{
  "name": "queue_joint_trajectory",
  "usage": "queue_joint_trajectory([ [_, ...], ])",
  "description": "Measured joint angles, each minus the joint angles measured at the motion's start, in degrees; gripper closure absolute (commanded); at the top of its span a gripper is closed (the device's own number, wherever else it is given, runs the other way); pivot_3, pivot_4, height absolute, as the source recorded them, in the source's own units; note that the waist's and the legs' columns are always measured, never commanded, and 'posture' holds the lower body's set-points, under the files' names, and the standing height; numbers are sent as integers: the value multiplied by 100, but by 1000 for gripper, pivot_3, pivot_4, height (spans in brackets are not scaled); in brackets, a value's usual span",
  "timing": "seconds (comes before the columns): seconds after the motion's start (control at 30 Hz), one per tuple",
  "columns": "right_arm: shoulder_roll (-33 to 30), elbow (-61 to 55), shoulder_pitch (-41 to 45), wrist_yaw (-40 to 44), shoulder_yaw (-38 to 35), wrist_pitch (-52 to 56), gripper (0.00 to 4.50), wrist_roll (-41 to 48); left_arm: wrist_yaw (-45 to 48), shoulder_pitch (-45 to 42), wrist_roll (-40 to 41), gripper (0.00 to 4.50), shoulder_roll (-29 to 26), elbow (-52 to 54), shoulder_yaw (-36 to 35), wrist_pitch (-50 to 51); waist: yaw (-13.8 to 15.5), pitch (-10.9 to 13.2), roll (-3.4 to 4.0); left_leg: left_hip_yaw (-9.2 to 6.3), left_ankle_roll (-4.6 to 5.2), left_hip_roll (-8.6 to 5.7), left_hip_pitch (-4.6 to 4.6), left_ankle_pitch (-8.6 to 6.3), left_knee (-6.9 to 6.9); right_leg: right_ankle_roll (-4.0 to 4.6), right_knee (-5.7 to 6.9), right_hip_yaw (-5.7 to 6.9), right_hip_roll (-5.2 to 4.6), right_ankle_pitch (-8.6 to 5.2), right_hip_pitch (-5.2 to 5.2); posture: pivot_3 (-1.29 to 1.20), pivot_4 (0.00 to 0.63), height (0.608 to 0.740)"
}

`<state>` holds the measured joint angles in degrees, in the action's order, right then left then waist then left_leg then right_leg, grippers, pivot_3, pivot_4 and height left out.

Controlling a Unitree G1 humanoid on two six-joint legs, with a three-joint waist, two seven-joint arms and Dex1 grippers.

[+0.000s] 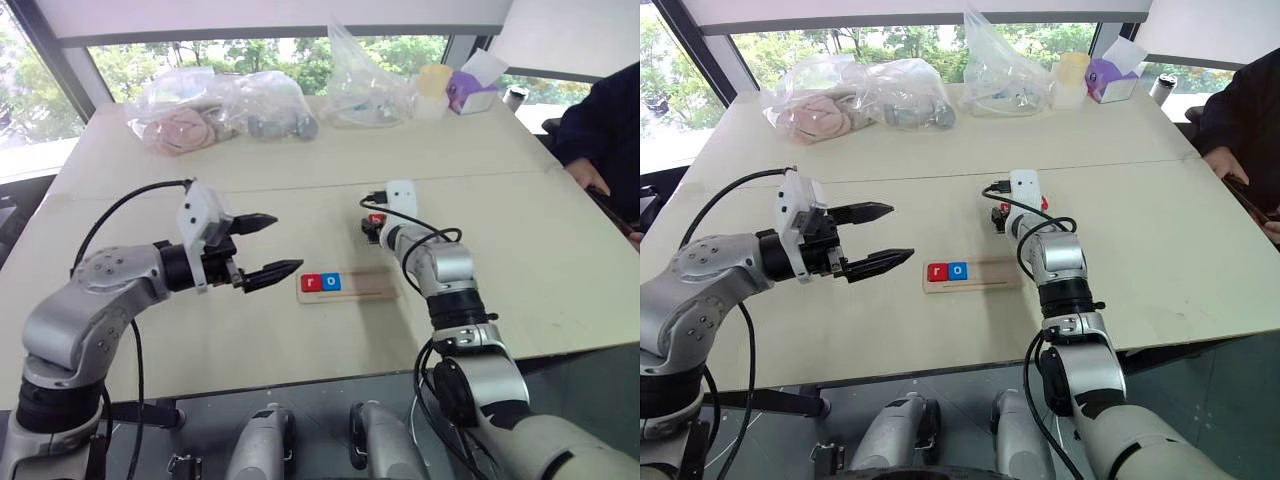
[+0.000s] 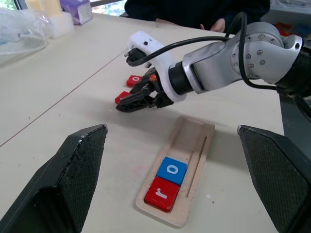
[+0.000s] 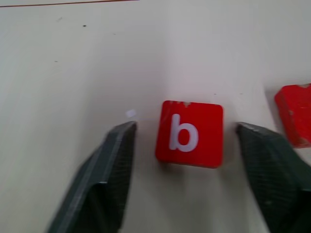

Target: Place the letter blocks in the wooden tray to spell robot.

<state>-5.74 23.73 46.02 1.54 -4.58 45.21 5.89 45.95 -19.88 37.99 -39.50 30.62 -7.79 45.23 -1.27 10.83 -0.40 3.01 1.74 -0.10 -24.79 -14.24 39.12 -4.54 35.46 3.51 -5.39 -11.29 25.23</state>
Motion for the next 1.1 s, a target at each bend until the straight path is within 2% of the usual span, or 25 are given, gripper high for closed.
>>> queue_joint_trajectory([
  [0.03, -11, -12, -1, 8, 6, 25, 3299, -8, 5, 5, -6, 0, 0, -1, 17, -24, 1, 0, 0, 0, 0, 1, 1, 0, -1, 0, 0, 0, 0, 0, 0, 0, 150, 725],
  [0.07, -15, -35, -2, 11, 11, 59, 3337, -9, 5, 5, -7, 0, 0, -1, 30, -62, 3, 0, 0, 0, 0, 2, 1, 0, -2, 1, 0, 0, 2, -1, 0, 0, 150, 725],
  [0.23, -311, -1157, -466, 221, 77, 872, 3337, 55, 13, -13, -23, 0, 26, -60, 182, -187, 74, 1, 1, -2, 0, 0, 0, 0, -7, 0, -2, 0, -2, -2, 0, 0, 150, 725],
  [0.43, -1233, -4306, -1618, 743, -127, 2880, 3337, 546, 84, -62, -47, 0, 116, -272, 415, -342, 78, 2, 3, -1, 1, -4, -18, -3, -7, -1, -20, 3, -10, -3, 10, 0, 150, 725],
  [0.5, -1394, -5238, -2009, 824, -343, 3533, 3337, 676, 158, -68, -64, 0, 127, -325, 486, -421, 78, 2, 3, -3, 0, 0, -18, -3, -10, 0, -19, 6, -8, -4, 11, 0, 150, 725],
  [0.6, -1411, -5975, -2487, 892, -549, 4226, 3337, 777, 243, -95, -96, 0, 143, -418, 552, -476, 50, 2, 4, 0, -1, 4, -18, -3, -10, 1, -19, 6, -8, -3, 16, 0, 150, 725],
  [0.73, -1349, -6317, -2776, 877, -625, 4532, 3337, 781, 315, -136, -123, 0, 151, -550, 674, -584, 59, 3, 4, -1, -4, 6, -19, -5, -10, 5, -23, 7, -13, -1, 18, 0, 150, 725],
  [0.83, -1350, -6224, -3115, 775, -566, 4222, 3337, 670, 393, -282, -136, 0, 155, -696, 705, -633, 74, 3, 5, -2, -3, 2, -30, -5, -11, 6, -34, 10, -15, -1, 22, 0, 150, 725],
  [1.1, -1364, -5786, -3281, 671, -518, 3438, 3337, 489, 397, -292, -158, 0, 139, -696, 704, -672, 64, 3, 4, -3, 0, 0, -44, -4, -11, 5, -36, 11, -12, -1, 32, 0, 150, 725],
])
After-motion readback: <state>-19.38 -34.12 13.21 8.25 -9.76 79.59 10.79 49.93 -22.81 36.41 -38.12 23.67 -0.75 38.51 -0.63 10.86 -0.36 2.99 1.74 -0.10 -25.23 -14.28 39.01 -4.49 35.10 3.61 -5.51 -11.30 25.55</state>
